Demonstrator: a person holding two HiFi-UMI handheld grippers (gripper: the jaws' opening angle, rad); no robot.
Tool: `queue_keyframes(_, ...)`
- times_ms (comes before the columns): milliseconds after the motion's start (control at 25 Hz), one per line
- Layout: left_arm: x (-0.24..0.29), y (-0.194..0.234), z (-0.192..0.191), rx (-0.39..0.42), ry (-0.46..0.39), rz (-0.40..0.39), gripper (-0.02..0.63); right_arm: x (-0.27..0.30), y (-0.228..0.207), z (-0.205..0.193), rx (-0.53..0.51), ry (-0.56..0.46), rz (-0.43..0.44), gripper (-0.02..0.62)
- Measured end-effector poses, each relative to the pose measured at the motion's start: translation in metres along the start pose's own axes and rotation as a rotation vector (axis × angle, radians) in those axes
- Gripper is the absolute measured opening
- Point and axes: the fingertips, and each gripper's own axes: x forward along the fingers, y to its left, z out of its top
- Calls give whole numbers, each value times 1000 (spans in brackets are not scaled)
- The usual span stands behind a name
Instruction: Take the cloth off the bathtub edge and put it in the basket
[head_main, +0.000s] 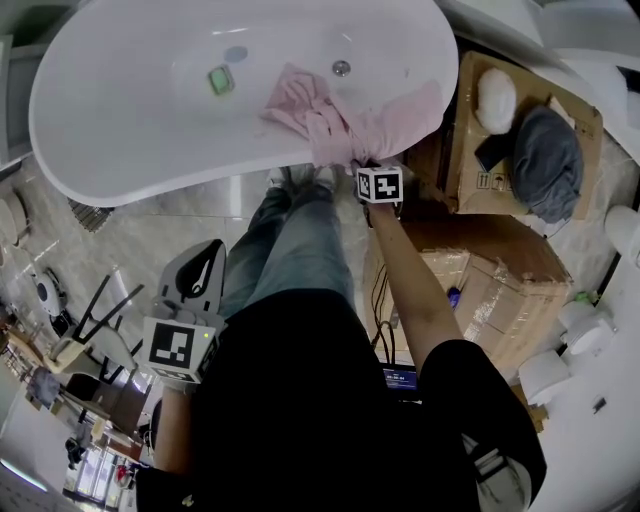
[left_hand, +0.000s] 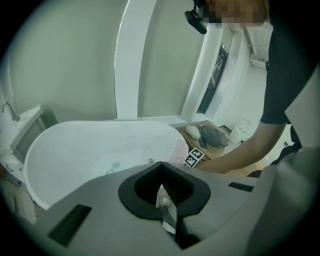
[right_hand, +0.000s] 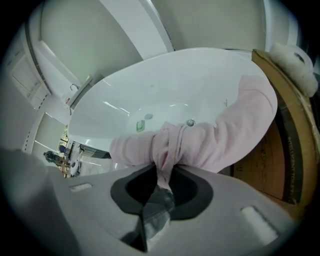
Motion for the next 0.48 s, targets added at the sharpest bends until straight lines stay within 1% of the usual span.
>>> queue_keyframes(80, -1, 0, -1, 21, -7, -5, 12, -1, 3, 1, 2, -10, 11, 58)
queue_keyframes(240, -4, 0, 2, 13, -25, 4, 12, -9, 11, 7, 20, -44, 62, 44)
queue_keyframes(480, -13, -3, 8, 9, -63, 15, 12, -32, 43, 32, -42, -130, 154, 41)
